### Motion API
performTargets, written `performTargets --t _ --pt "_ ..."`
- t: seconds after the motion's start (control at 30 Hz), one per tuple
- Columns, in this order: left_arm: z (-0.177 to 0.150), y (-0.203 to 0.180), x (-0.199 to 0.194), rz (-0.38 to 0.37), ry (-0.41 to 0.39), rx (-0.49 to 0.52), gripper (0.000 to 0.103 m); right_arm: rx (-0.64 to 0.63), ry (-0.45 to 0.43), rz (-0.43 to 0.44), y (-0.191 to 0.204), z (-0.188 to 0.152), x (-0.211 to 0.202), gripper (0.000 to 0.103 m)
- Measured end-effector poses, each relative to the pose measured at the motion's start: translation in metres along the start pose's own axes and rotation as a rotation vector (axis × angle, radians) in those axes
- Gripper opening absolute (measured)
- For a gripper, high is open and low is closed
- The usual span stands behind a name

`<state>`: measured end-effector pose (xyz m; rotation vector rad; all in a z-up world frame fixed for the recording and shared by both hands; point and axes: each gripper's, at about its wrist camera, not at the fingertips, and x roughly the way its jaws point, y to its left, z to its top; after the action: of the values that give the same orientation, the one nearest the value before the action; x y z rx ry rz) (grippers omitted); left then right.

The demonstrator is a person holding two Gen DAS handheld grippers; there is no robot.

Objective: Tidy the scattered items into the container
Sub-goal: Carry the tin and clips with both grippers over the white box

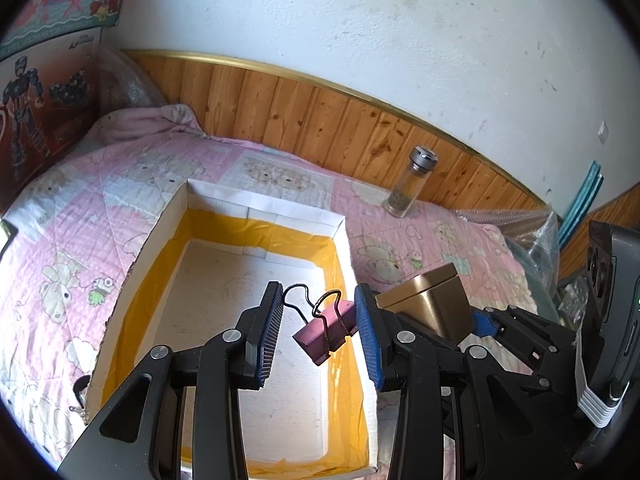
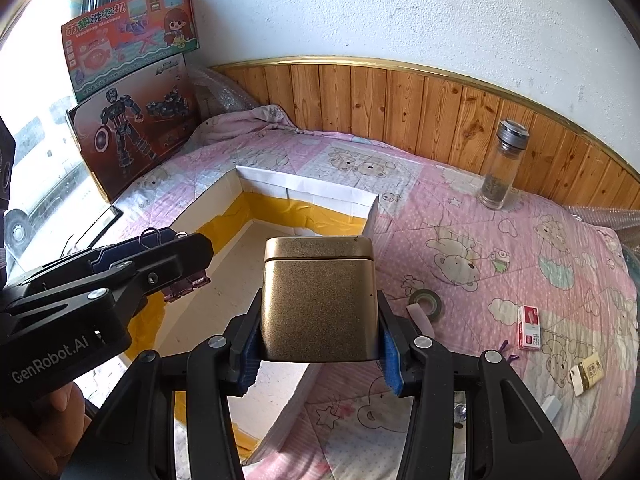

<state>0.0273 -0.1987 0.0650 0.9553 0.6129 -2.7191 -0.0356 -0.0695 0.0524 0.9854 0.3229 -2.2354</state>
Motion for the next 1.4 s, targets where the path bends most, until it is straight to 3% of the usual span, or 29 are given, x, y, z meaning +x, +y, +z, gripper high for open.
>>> performTargets --t 0.83,1.4 --pt "0.017 0.046 0.031 0.023 0.065 -0.129 0.038 -0.106 0.060 -0.007 0.039 0.028 0.044 0.050" --pt "0.020 0.070 0.070 0.005 0.171 -0.207 0.038 -0.158 0.129 0.005 0.046 0.033 0.078 0.050"
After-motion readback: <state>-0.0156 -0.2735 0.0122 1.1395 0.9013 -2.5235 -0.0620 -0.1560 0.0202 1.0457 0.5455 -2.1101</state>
